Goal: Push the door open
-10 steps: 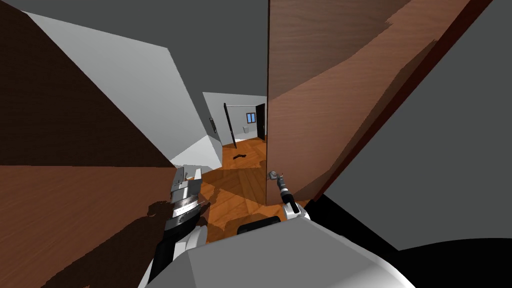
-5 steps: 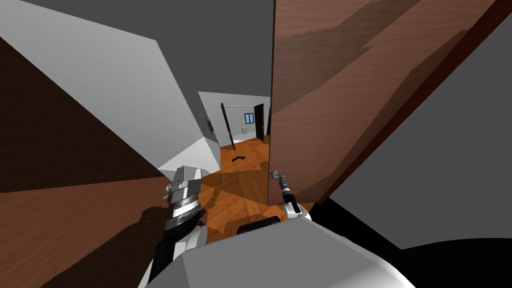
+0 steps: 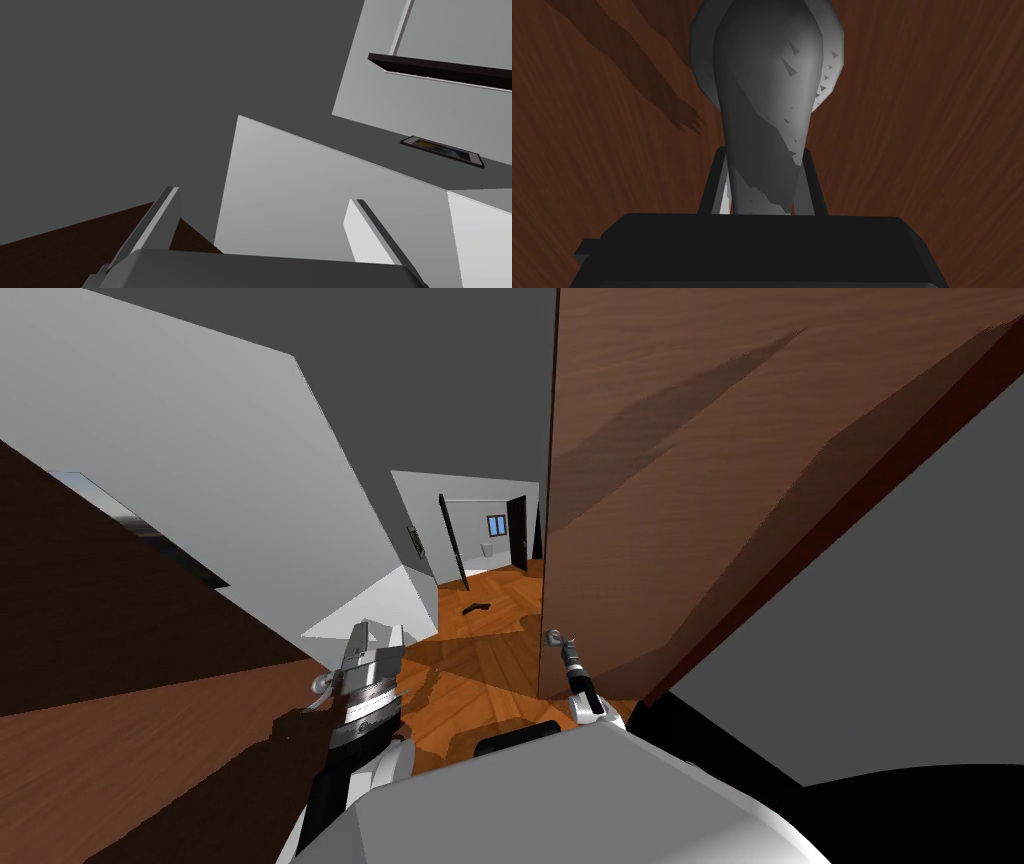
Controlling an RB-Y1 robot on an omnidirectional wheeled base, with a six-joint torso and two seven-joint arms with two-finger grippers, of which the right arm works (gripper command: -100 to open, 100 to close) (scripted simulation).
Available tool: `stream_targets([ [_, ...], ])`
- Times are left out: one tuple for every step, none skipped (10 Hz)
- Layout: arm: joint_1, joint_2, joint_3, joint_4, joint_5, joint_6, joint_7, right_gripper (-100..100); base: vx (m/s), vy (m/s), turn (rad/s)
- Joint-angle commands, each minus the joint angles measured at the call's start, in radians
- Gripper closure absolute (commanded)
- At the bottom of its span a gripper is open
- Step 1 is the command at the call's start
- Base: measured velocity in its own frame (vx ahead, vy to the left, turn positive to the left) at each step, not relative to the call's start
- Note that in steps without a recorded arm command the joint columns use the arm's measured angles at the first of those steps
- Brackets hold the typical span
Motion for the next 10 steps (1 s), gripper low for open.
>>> stream_targets([
  [0.005, -0.004, -0.018, -0.021, -0.009, 0.004, 0.007, 100, 0.188, 0.065, -0.056],
  [0.005, -0.004, -0.024, -0.020, -0.012, 0.004, 0.009, 100, 0.153, 0.041, -0.042],
  [0.004, -0.005, -0.036, -0.019, -0.019, 0.004, 0.013, 100, 0.202, 0.068, -0.047],
  [0.004, -0.005, -0.049, -0.018, -0.026, 0.003, 0.018, 100, 0.211, 0.081, -0.064],
  [0.004, -0.005, -0.061, -0.017, -0.032, 0.003, 0.022, 100, 0.180, 0.050, -0.065],
  [0.004, -0.005, -0.072, -0.016, -0.038, 0.003, 0.026, 100, 0.203, 0.062, -0.070],
  [0.004, -0.004, -0.082, -0.016, -0.043, 0.003, 0.029, 100, 0.204, 0.085, -0.061],
  [0.003, -0.003, -0.089, -0.015, -0.047, 0.003, 0.032, 100, 0.182, 0.072, -0.068],
  [0.003, -0.002, -0.096, -0.014, -0.051, 0.002, 0.035, 100, 0.166, 0.060, -0.052],
  [0.008, -0.007, -0.097, -0.013, -0.050, 0.004, 0.034, 100, 0.072, 0.016, -0.036],
])
